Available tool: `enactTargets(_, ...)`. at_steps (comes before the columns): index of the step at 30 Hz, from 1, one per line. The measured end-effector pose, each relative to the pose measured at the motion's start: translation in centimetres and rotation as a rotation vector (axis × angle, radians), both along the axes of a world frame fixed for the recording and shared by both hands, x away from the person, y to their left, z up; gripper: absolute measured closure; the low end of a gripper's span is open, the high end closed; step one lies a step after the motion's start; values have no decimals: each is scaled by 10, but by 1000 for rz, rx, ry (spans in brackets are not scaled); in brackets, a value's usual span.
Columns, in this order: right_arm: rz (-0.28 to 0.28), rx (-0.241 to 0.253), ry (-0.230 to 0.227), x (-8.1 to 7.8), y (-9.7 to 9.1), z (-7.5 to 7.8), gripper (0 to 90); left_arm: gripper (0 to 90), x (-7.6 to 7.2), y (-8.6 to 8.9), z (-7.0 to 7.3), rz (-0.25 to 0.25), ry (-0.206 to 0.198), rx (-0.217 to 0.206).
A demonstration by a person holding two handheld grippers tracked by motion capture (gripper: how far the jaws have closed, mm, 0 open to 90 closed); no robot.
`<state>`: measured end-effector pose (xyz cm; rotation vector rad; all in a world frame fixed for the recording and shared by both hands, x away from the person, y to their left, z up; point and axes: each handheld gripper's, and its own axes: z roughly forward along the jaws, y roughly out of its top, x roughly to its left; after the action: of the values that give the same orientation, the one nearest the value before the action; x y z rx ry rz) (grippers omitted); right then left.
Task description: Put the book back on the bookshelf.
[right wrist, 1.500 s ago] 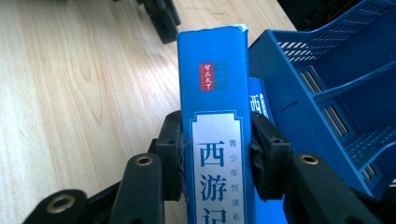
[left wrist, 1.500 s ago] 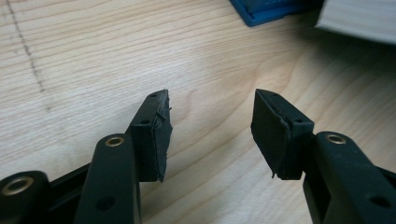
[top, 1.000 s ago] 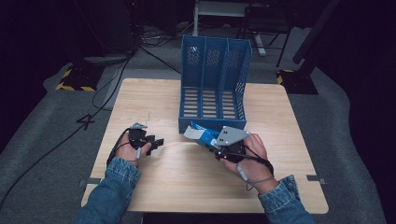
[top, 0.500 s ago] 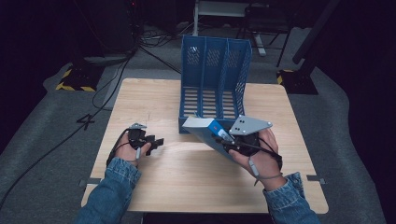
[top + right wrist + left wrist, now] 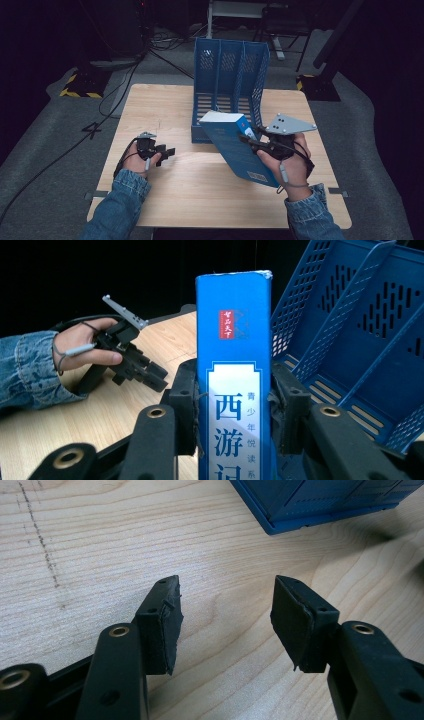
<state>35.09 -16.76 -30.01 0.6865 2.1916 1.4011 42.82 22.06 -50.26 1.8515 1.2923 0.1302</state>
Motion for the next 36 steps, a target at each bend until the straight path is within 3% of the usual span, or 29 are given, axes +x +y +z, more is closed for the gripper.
enactTargets(9,-37,37,-4,2,-11,17,624,446,0,6,-1,14,-60,77)
enactTargets(14,-61,40,-9,5,-19,27,624,416,-2,10,0,-11,-114,199)
enactTargets(16,-66,42,-11,6,-20,29,624,398,-2,10,0,-14,-113,206)
enactTargets(18,-77,48,-10,9,-24,36,624,380,-3,11,0,-20,-127,250)
enactTargets(36,-159,107,-19,41,-42,73,624,241,-1,10,-1,1,-119,289)
